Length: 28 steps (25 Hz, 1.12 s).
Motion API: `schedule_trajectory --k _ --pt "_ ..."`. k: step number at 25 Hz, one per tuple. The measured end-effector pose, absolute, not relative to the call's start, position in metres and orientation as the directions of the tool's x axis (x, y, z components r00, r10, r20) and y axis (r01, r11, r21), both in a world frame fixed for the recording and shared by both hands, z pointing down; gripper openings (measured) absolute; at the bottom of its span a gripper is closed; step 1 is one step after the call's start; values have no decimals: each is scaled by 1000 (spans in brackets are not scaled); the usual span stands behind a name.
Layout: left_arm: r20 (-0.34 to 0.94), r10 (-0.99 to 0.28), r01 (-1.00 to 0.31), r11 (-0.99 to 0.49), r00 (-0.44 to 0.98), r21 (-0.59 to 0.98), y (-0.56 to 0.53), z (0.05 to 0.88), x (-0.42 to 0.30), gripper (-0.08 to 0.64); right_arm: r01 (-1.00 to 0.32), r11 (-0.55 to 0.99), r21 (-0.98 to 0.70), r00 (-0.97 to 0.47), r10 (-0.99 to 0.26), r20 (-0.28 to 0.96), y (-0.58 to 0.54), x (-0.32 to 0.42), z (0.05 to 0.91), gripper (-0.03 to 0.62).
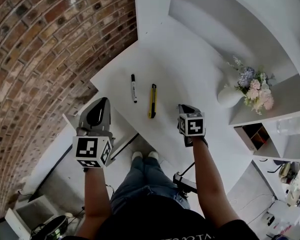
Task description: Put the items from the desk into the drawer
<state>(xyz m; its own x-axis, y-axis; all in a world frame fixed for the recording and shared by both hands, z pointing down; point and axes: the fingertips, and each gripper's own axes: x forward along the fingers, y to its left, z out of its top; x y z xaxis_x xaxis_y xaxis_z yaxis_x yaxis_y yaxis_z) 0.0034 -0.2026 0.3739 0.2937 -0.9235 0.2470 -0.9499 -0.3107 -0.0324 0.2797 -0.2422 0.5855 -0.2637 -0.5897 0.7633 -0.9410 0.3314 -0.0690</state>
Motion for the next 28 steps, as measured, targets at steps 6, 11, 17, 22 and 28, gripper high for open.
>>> schedule_trajectory --k 6,11,17,22,28 --pt "238 -936 -961 -276 260 -37 -197 370 1 2 -937 327 -118 -307 -620 722 -234 277 559 14" --pt "222 -942 -963 -267 251 -41 -193 365 -6 2 -939 329 -100 -306 -665 682 -229 269 534 14" --pt "210 -942 -960 -276 262 -43 -186 363 -25 2 -947 307 -94 -291 -699 654 -211 252 518 14" --pt "211 -931 -949 -314 299 -40 -184 367 -55 2 -959 273 -76 -256 -722 643 -199 227 513 14" --pt "201 -915 -932 -361 349 -25 -180 367 -101 2 -971 228 -68 -216 -731 647 -182 182 512 14"
